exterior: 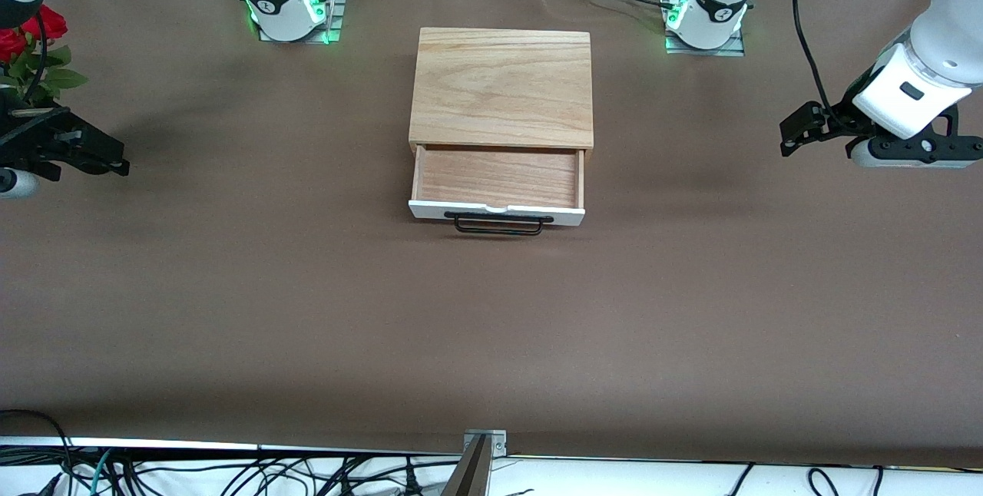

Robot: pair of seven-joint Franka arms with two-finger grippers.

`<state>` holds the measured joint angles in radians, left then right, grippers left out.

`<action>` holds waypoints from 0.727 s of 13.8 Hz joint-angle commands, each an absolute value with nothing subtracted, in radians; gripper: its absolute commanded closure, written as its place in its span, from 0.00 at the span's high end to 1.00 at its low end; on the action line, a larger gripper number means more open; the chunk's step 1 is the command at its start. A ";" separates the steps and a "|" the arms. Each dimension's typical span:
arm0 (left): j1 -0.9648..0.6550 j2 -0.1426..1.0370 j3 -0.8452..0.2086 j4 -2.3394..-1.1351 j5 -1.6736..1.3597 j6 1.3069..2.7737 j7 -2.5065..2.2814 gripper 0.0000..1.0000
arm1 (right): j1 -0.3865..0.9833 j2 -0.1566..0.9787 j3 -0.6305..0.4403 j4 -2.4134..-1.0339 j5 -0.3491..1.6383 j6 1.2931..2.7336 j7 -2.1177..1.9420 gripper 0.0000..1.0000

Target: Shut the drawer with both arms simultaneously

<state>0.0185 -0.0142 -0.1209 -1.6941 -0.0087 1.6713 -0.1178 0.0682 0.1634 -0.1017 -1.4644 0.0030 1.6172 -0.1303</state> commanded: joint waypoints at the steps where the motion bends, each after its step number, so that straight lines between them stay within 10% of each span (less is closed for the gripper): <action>1: 0.023 -0.023 -0.129 -1.674 0.003 1.612 -0.123 1.00 | 0.066 0.169 -0.098 -1.447 0.015 1.611 -0.117 1.00; 10: 0.020 -0.020 -0.135 -1.657 0.003 1.615 -0.127 1.00 | 0.066 0.169 -0.100 -1.445 0.015 1.611 -0.127 1.00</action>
